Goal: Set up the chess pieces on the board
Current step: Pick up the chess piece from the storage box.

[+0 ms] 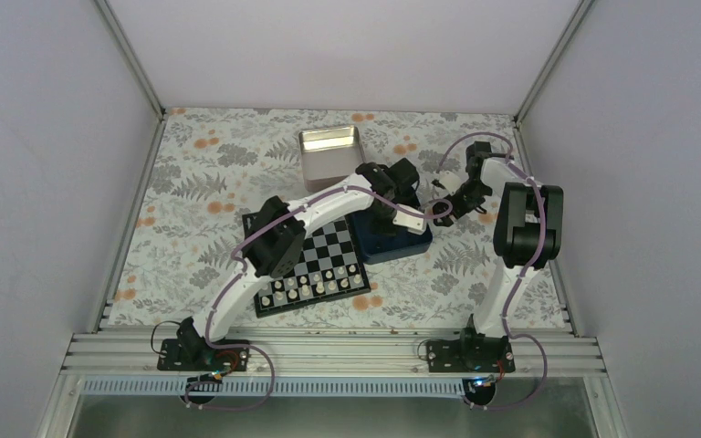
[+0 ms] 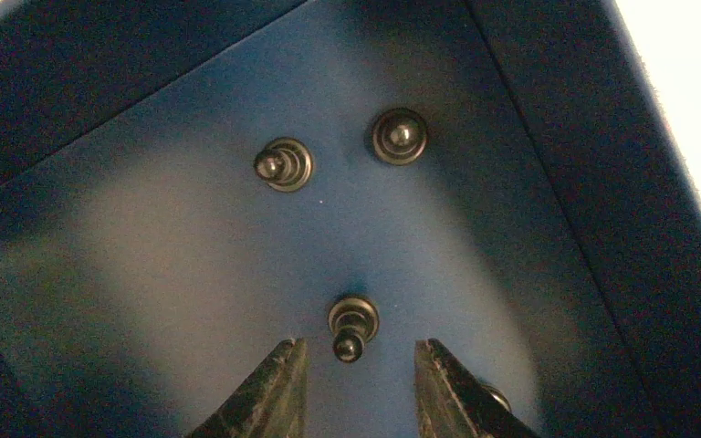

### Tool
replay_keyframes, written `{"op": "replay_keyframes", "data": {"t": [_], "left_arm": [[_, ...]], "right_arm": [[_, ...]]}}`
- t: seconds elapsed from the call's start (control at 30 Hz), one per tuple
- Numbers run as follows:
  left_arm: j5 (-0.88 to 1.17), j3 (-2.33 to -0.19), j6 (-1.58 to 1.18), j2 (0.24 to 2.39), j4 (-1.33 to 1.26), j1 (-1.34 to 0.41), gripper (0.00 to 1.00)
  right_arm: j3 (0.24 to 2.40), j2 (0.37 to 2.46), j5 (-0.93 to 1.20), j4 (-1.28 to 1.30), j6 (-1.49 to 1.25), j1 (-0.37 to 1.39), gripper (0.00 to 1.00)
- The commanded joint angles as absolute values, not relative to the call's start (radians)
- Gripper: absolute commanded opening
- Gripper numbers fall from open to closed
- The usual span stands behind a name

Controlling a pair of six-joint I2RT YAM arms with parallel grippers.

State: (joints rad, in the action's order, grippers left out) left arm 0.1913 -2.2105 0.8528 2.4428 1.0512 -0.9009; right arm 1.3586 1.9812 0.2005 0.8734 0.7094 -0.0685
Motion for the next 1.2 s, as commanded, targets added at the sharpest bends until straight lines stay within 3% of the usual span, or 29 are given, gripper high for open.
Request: {"op": "replay_keyframes", "data": {"t": [0.0,0.6,1.17], "left_arm": [[0.196,-2.242,0.870,2.475,1.064,-0.905,0.30],[0.188,-2.237,0.874,2.486,1.053,-0.908,0.26],[0.194,-2.240,0.888,2.496,1.064,-0.911,0.08]], "right_arm": [[1.329,1.983,0.224,0.888,0.722,-0.082,1.00],[1.324,1.981,0.230,0.891,0.724,-0.086,1.00],[1.324,1.983,0.235,0.890,0.725,-0.089,1.00]]}}
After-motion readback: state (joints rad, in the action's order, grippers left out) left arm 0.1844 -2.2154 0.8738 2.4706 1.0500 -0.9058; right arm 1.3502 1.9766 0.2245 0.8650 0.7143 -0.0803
